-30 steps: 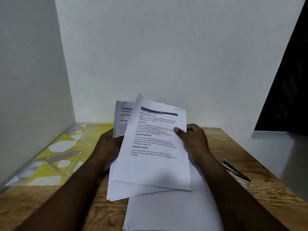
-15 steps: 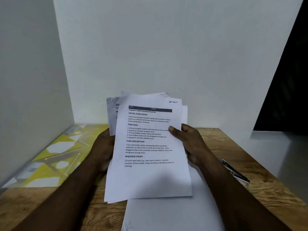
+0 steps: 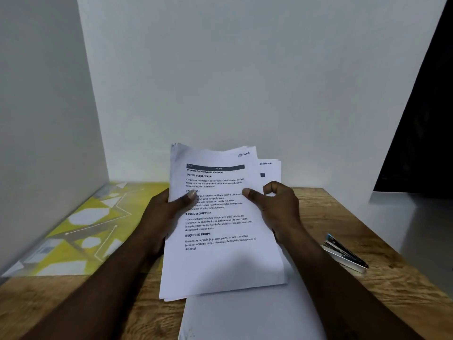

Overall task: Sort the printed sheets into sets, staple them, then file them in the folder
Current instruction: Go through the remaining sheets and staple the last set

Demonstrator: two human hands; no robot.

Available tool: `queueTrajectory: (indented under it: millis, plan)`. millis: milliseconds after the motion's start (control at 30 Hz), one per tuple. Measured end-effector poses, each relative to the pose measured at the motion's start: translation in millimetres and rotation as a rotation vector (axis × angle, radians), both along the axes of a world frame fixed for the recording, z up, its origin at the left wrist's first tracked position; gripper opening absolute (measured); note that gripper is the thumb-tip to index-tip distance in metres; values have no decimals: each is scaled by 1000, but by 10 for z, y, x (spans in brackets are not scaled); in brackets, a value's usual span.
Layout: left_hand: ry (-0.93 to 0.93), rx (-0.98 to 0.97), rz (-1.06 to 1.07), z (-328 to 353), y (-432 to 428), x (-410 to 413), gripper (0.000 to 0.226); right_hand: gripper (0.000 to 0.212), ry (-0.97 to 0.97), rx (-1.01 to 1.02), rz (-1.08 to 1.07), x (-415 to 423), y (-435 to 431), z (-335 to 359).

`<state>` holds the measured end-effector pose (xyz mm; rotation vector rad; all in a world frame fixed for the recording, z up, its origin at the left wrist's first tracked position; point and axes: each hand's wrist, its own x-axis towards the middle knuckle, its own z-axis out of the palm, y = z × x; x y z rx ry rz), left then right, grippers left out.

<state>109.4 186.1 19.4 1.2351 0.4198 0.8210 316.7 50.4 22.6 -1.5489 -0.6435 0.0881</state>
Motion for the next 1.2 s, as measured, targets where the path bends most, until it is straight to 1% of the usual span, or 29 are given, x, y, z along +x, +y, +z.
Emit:
queueTrajectory:
  millis: [67,133,233,333,400,467,500,567,700,767,833,967,1033,1100,1167,1200]
  plan:
    - [28,57,21,-70,65,10,26,55,-6,-10,-7,3,10,-3]
    - [35,64,54,-86,94,10,23,57,2,-11,2,11,11,-2]
    - [28,40,67,-87,121,15,22,55,0,3,18,-3,-2,-8]
    - [-10,-29,74,-112,165,30,22,48,2,41,73,-21,-19,13]
    - [-33,-54,64,-123,200,19,25,38,1,77,101,-18,-20,49]
    - [-27,-59,49,-127,224,-2,25,17,-9,124,114,11,-17,59]
    - [-19,-61,44,-133,234,-12,25,11,-18,136,125,30,-16,53]
    - [-4,-53,40,-148,260,-18,26,20,-57,135,138,48,-22,36]
    - [-3,-31,36,-164,255,-16,30,51,-52,125,63,42,-17,33]
    - [-9,-21,30,-163,244,-15,28,56,-27,143,22,57,-24,29]
    - [-16,-19,31,-156,235,-18,24,52,-24,151,-32,67,-31,33]
    - [-5,0,26,-156,243,-19,30,40,7,163,-95,113,-18,36]
    - [-3,6,9,-158,236,-26,32,34,-6,153,-121,129,-21,33]
    - [4,7,10,-151,234,-28,30,23,-35,123,-140,127,-21,35]
    - [24,8,48,-150,235,-18,25,14,-75,74,-188,129,-27,55]
    - [43,3,83,-154,250,-7,23,14,-89,60,-221,134,-37,72]
